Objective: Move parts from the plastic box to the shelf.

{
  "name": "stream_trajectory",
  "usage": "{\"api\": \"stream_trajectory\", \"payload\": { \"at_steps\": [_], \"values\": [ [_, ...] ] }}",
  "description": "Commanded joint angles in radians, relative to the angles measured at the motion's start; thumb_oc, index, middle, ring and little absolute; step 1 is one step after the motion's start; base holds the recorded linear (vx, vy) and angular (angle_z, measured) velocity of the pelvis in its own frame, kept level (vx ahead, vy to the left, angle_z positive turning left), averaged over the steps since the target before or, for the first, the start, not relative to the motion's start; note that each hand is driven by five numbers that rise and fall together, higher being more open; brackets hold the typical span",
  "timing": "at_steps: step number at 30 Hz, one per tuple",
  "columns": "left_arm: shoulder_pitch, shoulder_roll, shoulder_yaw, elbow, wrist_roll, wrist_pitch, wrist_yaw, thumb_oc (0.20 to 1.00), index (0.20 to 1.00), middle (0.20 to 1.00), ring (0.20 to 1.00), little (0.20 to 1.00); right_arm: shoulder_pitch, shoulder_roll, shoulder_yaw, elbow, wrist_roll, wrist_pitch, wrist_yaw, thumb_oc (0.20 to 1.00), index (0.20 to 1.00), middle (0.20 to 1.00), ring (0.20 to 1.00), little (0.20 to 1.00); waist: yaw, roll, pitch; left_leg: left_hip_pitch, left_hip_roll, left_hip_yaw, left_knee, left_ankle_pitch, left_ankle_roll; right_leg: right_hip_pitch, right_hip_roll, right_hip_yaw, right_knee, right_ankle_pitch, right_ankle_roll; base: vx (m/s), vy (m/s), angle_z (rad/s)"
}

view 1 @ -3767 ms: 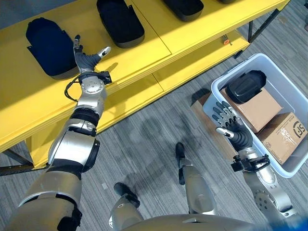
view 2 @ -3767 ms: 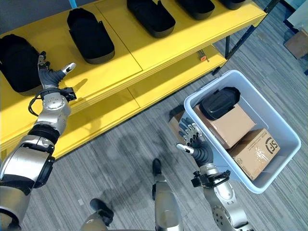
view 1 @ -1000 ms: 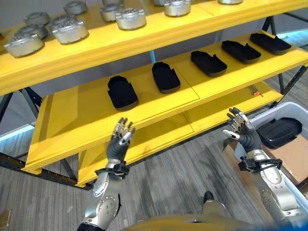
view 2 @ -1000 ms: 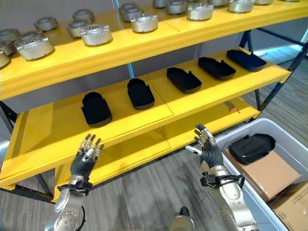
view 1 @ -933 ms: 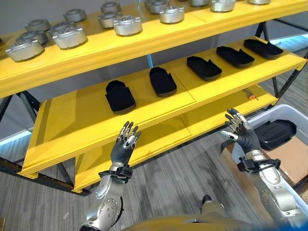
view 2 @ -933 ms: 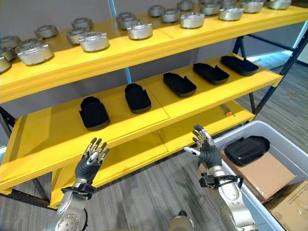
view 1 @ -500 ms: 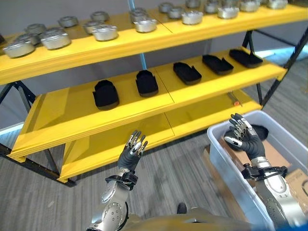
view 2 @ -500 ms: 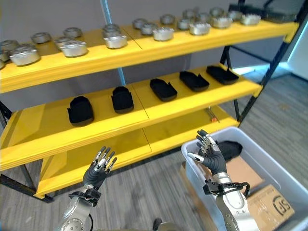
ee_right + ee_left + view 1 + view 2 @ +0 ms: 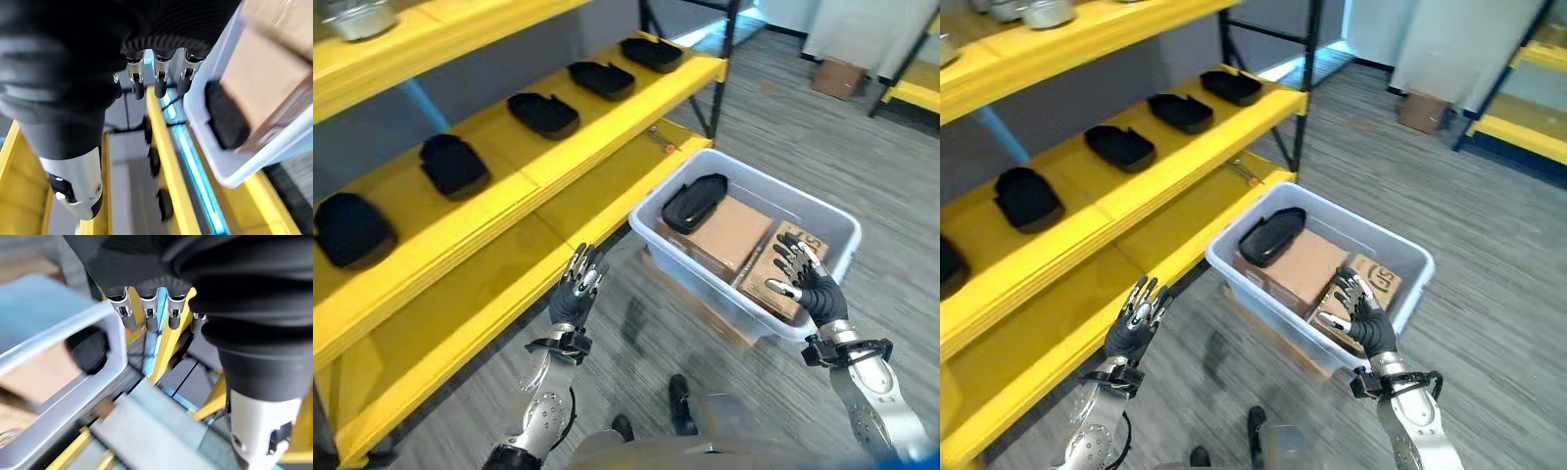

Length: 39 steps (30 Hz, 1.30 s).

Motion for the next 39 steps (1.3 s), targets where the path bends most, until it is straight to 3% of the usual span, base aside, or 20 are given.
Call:
{"api": "stream_trajectory", "payload": {
  "at_steps": [1, 4, 6, 8, 11, 12, 14, 18, 20, 22, 23, 25, 27, 29, 30, 32, 33, 34, 37, 39],
  "values": [
    [0.064, 0.032, 0.025, -0.040, 0.002, -0.054, -0.014, 1.000, 1.000, 1.000, 1.000, 1.000, -0.075, 0.004, 0.037, -0.008, 0.018, -0.045, 0.008, 1.000, 1.000, 1.000, 1.000, 1.000, 0.041, -0.026, -0.076, -0.102, -0.034, 0.029, -0.096, 0.198, -0.009, 0.272, -0.071, 0.066, -0.294, 0.148, 0.158, 0.07, 0.119, -1.03],
    [0.029, 0.048, 0.020, -0.033, 0.011, -0.061, 0.006, 1.000, 1.000, 1.000, 1.000, 1.000, -0.095, 0.010, 0.048, -0.007, 0.014, -0.049, -0.008, 1.000, 1.000, 1.000, 1.000, 1.000, 0.024, -0.017, -0.050, -0.094, -0.026, 0.072, -0.096, 0.168, 0.005, 0.190, -0.046, 0.093, -0.165, 0.138, 0.173, 0.02, 0.063, -1.00],
    [0.004, 0.066, 0.022, -0.031, 0.033, -0.068, 0.023, 1.000, 1.000, 1.000, 1.000, 1.000, -0.127, 0.014, 0.068, -0.009, 0.008, -0.051, -0.014, 1.000, 1.000, 1.000, 1.000, 1.000, 0.018, -0.020, -0.023, -0.084, -0.017, 0.123, -0.096, 0.147, 0.012, 0.102, -0.037, 0.057, -0.055, 0.191, 0.227, 0.00, 0.045, -1.06],
    [-0.004, 0.078, 0.024, -0.037, 0.038, -0.072, 0.035, 1.000, 1.000, 1.000, 1.000, 1.000, -0.132, 0.019, 0.071, -0.019, 0.005, -0.050, -0.017, 1.000, 1.000, 1.000, 1.000, 1.000, 0.014, -0.015, -0.011, -0.042, -0.014, 0.155, -0.107, 0.106, 0.006, 0.034, -0.087, -0.064, 0.005, 0.213, 0.274, 0.10, 0.093, -1.10],
    [-0.021, 0.082, 0.029, -0.033, 0.039, -0.063, 0.030, 1.000, 1.000, 1.000, 1.000, 1.000, -0.146, 0.032, 0.081, -0.021, -0.006, -0.055, -0.028, 1.000, 1.000, 1.000, 1.000, 1.000, 0.018, -0.002, -0.013, 0.000, 0.007, 0.229, -0.107, 0.075, -0.012, -0.014, -0.189, -0.304, -0.120, 0.231, 0.235, 0.11, -0.027, -0.78],
    [-0.022, 0.079, 0.034, -0.034, 0.033, -0.059, 0.024, 1.000, 1.000, 1.000, 1.000, 1.000, -0.151, 0.033, 0.080, -0.020, -0.009, -0.058, -0.027, 1.000, 1.000, 1.000, 1.000, 1.000, 0.021, -0.004, -0.017, 0.012, 0.008, 0.251, -0.107, 0.066, -0.021, -0.014, -0.222, -0.398, -0.196, 0.262, 0.240, 0.17, -0.090, -0.89],
    [-0.029, 0.074, 0.036, -0.035, 0.028, -0.055, 0.015, 1.000, 1.000, 1.000, 1.000, 1.000, -0.162, 0.037, 0.084, -0.027, -0.018, -0.060, -0.029, 1.000, 1.000, 1.000, 1.000, 1.000, 0.018, -0.014, -0.024, 0.035, 0.003, 0.286, -0.107, 0.045, -0.027, -0.036, -0.264, -0.497, -0.268, 0.323, 0.261, 0.18, -0.094, -1.09],
    [-0.063, 0.046, 0.004, -0.007, 0.032, -0.055, 0.014, 1.000, 1.000, 1.000, 1.000, 1.000, -0.154, 0.042, 0.086, -0.032, 0.000, -0.063, -0.028, 1.000, 1.000, 1.000, 1.000, 1.000, -0.006, -0.028, -0.056, 0.067, -0.028, 0.275, -0.107, 0.012, -0.024, 0.002, -0.234, -0.448, -0.329, 0.350, 0.248, 0.20, -0.109, -0.48],
    [-0.088, 0.031, -0.011, -0.004, 0.023, -0.061, 0.022, 1.000, 1.000, 1.000, 1.000, 1.000, -0.160, 0.031, 0.082, -0.034, 0.015, -0.067, -0.039, 1.000, 1.000, 1.000, 1.000, 1.000, -0.015, -0.013, -0.068, 0.076, -0.036, 0.262, -0.107, 0.003, -0.018, 0.013, -0.231, -0.443, -0.324, 0.368, 0.245, 0.24, -0.131, -0.31],
    [-0.121, 0.023, -0.046, 0.001, 0.022, -0.053, 0.022, 1.000, 1.000, 1.000, 1.000, 1.000, -0.159, 0.019, 0.070, -0.035, 0.016, -0.075, -0.051, 1.000, 1.000, 1.000, 1.000, 1.000, -0.032, 0.016, -0.076, 0.094, -0.031, 0.268, -0.091, 0.000, -0.027, 0.037, -0.217, -0.460, -0.342, 0.336, 0.228, 0.24, -0.154, 0.09],
    [-0.140, 0.018, -0.062, 0.007, 0.021, -0.051, 0.023, 1.000, 1.000, 1.000, 1.000, 1.000, -0.158, 0.016, 0.063, -0.034, 0.024, -0.078, -0.062, 1.000, 1.000, 1.000, 1.000, 1.000, -0.040, 0.027, -0.072, 0.076, -0.012, 0.277, -0.022, -0.009, -0.044, 0.050, -0.213, -0.467, -0.346, 0.322, 0.220, 0.19, -0.216, 0.37],
    [-0.167, 0.019, -0.080, 0.009, 0.021, -0.054, 0.026, 1.000, 1.000, 1.000, 1.000, 1.000, -0.163, 0.002, 0.057, -0.047, 0.035, -0.084, -0.067, 1.000, 1.000, 1.000, 1.000, 1.000, -0.044, 0.032, -0.051, 0.012, 0.060, 0.292, 0.197, 0.038, -0.116, 0.096, -0.198, -0.467, -0.355, 0.278, 0.189, 0.18, -0.270, 0.38],
    [-0.170, 0.020, -0.078, 0.008, 0.011, -0.059, 0.028, 1.000, 1.000, 1.000, 1.000, 1.000, -0.163, -0.005, 0.056, -0.050, 0.040, -0.083, -0.064, 1.000, 1.000, 1.000, 1.000, 1.000, -0.025, 0.030, -0.026, -0.056, 0.140, 0.262, 0.415, 0.137, -0.197, 0.135, -0.171, -0.466, -0.357, 0.233, 0.149, 0.14, -0.243, 0.29],
    [-0.166, 0.021, -0.076, 0.005, 0.015, -0.064, 0.033, 1.000, 1.000, 1.000, 1.000, 1.000, -0.167, -0.016, 0.058, -0.052, 0.038, -0.082, -0.061, 1.000, 1.000, 1.000, 1.000, 1.000, 0.000, 0.015, 0.007, -0.110, 0.138, 0.184, 0.514, 0.186, -0.220, 0.157, -0.169, -0.452, -0.357, 0.212, 0.123, 0.04, -0.084, -0.05],
    [-0.167, 0.019, -0.075, 0.006, 0.016, -0.064, 0.037, 1.000, 1.000, 1.000, 1.000, 1.000, -0.170, -0.017, 0.057, -0.051, 0.036, -0.081, -0.060, 1.000, 1.000, 1.000, 1.000, 1.000, 0.000, -0.006, 0.015, -0.146, 0.124, 0.176, 0.512, 0.197, -0.195, 0.152, -0.188, -0.458, -0.357, 0.223, 0.112, 0.07, -0.003, -0.46],
    [-0.151, 0.015, -0.070, 0.003, 0.003, -0.055, 0.035, 1.000, 1.000, 1.000, 1.000, 1.000, -0.159, -0.019, 0.055, -0.039, 0.029, -0.079, -0.063, 1.000, 1.000, 1.000, 1.000, 1.000, -0.002, -0.001, 0.014, -0.146, 0.204, 0.175, 0.438, 0.210, -0.207, 0.172, -0.178, -0.437, -0.356, 0.216, 0.126, 0.14, 0.046, -0.64],
    [-0.151, 0.015, -0.070, 0.003, 0.003, -0.055, 0.035, 1.000, 1.000, 1.000, 1.000, 1.000, -0.159, -0.019, 0.055, -0.039, 0.029, -0.079, -0.063, 1.000, 1.000, 1.000, 1.000, 1.000, -0.002, -0.001, 0.014, -0.145, 0.203, 0.176, 0.437, 0.210, -0.207, 0.172, -0.178, -0.437, -0.356, 0.216, 0.126, 0.20, 0.220, -0.56],
    [-0.136, 0.012, -0.062, -0.006, -0.015, -0.054, 0.034, 1.000, 1.000, 1.000, 1.000, 1.000, -0.149, -0.020, 0.051, -0.032, 0.025, -0.083, -0.069, 1.000, 1.000, 1.000, 1.000, 1.000, -0.009, -0.002, 0.007, -0.106, 0.288, 0.201, 0.299, 0.242, -0.194, 0.173, -0.198, -0.421, -0.337, 0.197, 0.136, 0.19, 0.297, -0.30],
    [-0.134, 0.012, -0.056, -0.004, 0.002, -0.065, 0.044, 1.000, 1.000, 1.000, 1.000, 1.000, -0.154, -0.027, 0.059, -0.014, 0.015, -0.082, -0.075, 1.000, 1.000, 1.000, 1.000, 1.000, 0.007, 0.012, 0.003, -0.096, 0.322, 0.108, 0.007, 0.383, -0.172, 0.142, -0.226, -0.360, -0.284, 0.161, 0.146, 0.16, 0.374, -0.21],
    [-0.138, 0.018, -0.055, -0.013, 0.008, -0.073, 0.046, 1.000, 1.000, 1.000, 1.000, 1.000, -0.161, -0.046, 0.059, -0.007, 0.009, -0.086, -0.076, 1.000, 1.000, 1.000, 1.000, 1.000, 0.008, 0.021, 0.004, -0.110, 0.376, 0.060, -0.086, 0.482, -0.207, 0.118, -0.258, -0.322, -0.227, 0.140, 0.158, 0.16, 0.408, -0.72]
  ]
}}
